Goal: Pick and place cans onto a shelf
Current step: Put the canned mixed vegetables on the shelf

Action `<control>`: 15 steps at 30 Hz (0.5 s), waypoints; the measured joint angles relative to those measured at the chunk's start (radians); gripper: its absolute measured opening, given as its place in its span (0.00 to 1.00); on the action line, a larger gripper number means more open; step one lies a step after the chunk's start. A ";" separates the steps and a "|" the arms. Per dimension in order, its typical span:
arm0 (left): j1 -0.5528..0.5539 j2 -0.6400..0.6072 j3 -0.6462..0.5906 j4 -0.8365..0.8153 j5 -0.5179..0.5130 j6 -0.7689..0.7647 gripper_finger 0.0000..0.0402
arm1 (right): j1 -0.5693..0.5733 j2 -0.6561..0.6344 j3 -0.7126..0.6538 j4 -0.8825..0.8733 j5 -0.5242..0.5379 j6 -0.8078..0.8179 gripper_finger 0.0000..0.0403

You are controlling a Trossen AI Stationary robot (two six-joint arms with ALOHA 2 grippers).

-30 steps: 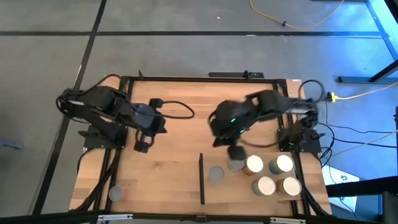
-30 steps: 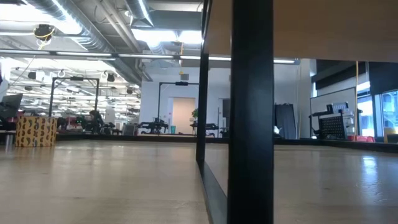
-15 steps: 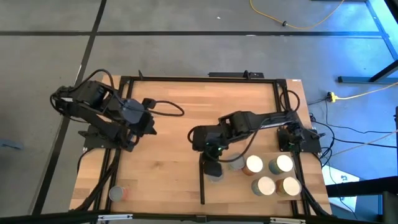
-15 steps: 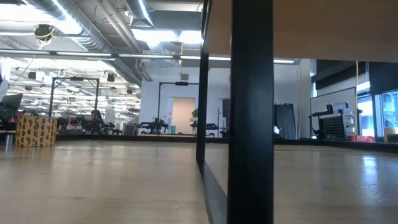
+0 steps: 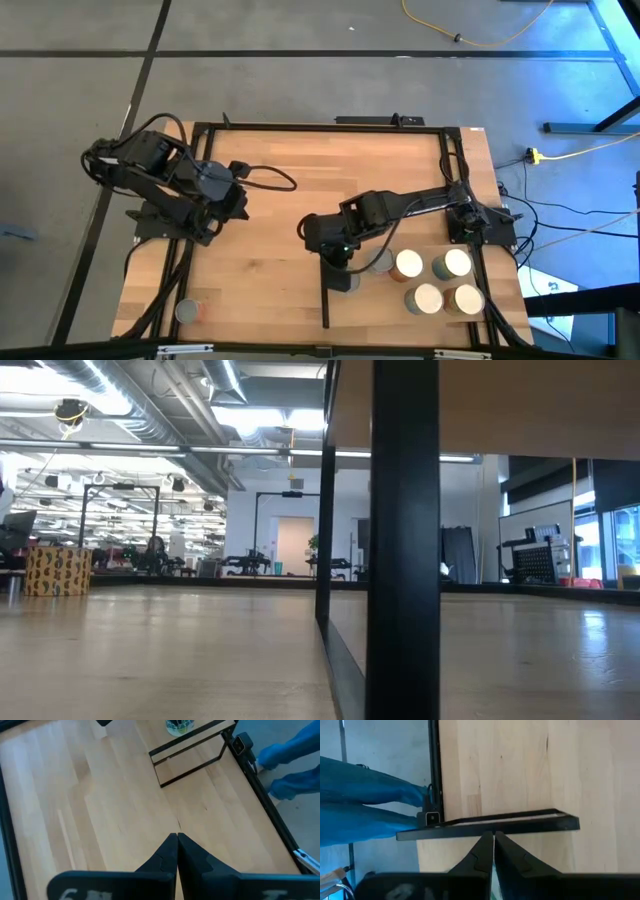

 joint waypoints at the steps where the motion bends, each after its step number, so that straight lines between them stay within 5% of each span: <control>1: 0.000 0.000 0.000 0.000 0.000 0.000 0.00 | 0.002 0.000 0.000 -0.006 0.000 0.001 0.05; 15: 0.000 0.000 0.000 0.000 0.000 0.001 0.00 | 0.043 0.000 0.000 -0.090 -0.042 0.025 0.05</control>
